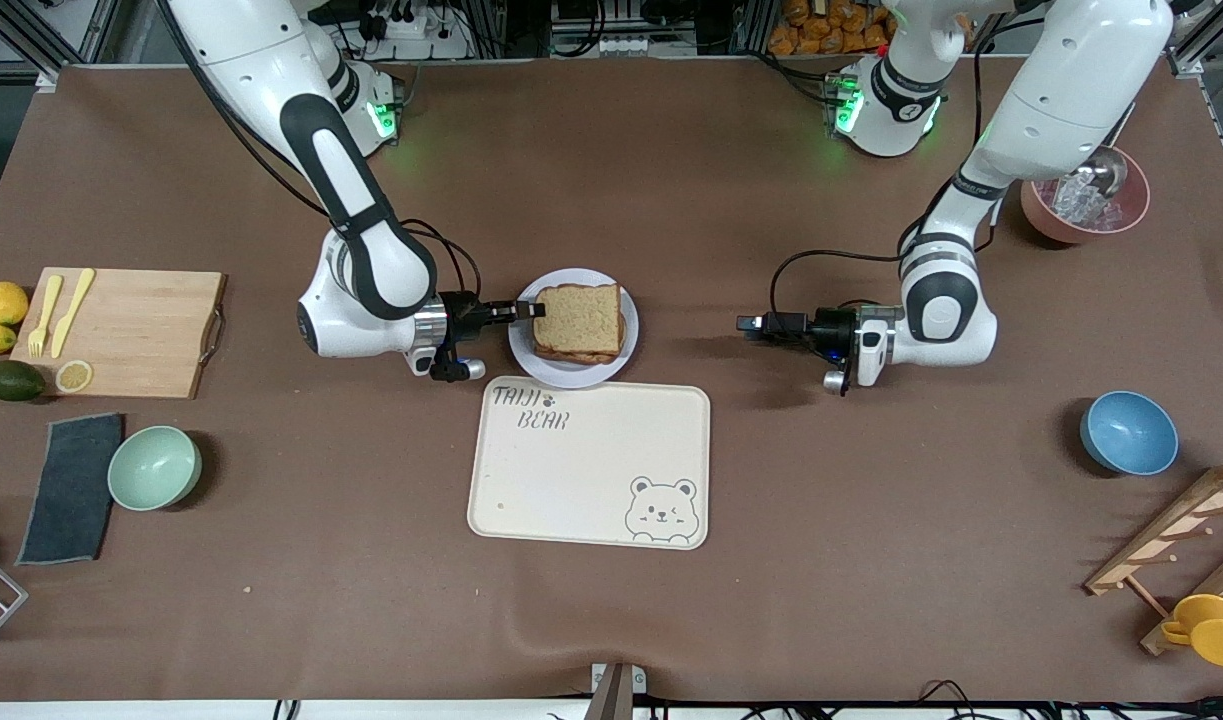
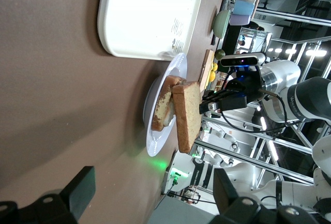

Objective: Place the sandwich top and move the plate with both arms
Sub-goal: 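Grasp the plate rim with the left gripper while the right gripper withdraws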

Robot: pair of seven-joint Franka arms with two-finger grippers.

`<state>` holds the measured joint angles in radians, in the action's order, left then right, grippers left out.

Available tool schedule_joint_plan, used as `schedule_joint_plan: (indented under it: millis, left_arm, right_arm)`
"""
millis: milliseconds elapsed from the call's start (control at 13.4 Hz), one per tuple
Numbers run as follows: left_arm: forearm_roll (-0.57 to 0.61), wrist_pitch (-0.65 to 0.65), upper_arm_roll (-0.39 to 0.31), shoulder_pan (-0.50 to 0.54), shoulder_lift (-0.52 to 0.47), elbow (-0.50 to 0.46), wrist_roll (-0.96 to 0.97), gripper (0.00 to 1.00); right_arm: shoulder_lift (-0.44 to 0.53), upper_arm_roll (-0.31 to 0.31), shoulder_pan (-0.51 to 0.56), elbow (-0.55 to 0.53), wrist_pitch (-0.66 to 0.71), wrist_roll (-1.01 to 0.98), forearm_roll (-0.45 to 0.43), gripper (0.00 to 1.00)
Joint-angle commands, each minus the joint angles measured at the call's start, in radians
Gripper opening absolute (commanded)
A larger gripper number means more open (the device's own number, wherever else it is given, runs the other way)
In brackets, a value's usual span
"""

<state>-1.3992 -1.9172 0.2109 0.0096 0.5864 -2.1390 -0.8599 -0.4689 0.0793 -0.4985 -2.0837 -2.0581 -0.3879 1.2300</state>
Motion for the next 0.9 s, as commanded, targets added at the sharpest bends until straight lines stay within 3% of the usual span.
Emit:
schedule_joint_plan:
  millis: [0, 75, 150, 224, 299, 599, 823]
  left_arm:
    - [-0.038, -0.058, 0.002, -0.046, 0.023, 0.027, -0.022, 1.0]
    - [-0.038, -0.08, 0.002, -0.068, 0.024, 0.036, -0.022, 1.0]
    - [-0.038, -0.091, 0.002, -0.079, 0.026, 0.042, -0.022, 0.99]
    - [-0.041, -0.098, 0.002, -0.089, 0.026, 0.051, -0.022, 0.91]
    - [-0.041, -0.101, 0.002, -0.102, 0.026, 0.054, -0.022, 0.86]
    - [-0.049, -0.121, 0.002, -0.119, 0.052, 0.068, -0.045, 0.78]
    - [-0.122, -0.125, 0.002, -0.148, 0.079, 0.079, -0.088, 0.73]
  right_arm:
    - [-0.001, 0.005, 0.004, -0.01, -0.004, -0.026, 0.028, 0.0]
    - [-0.002, 0.005, 0.009, -0.01, -0.002, -0.028, 0.028, 0.01]
    - [-0.004, 0.005, 0.011, -0.009, -0.002, -0.028, 0.028, 0.26]
    - [-0.005, 0.005, 0.009, -0.009, -0.004, -0.029, 0.028, 0.8]
    - [-0.005, 0.005, 0.009, -0.009, 0.001, -0.028, 0.028, 1.0]
    - [0.009, 0.008, 0.029, -0.007, 0.044, -0.028, 0.026, 1.0]
    - [0.041, 0.011, 0.078, -0.007, 0.082, -0.026, 0.008, 1.0]
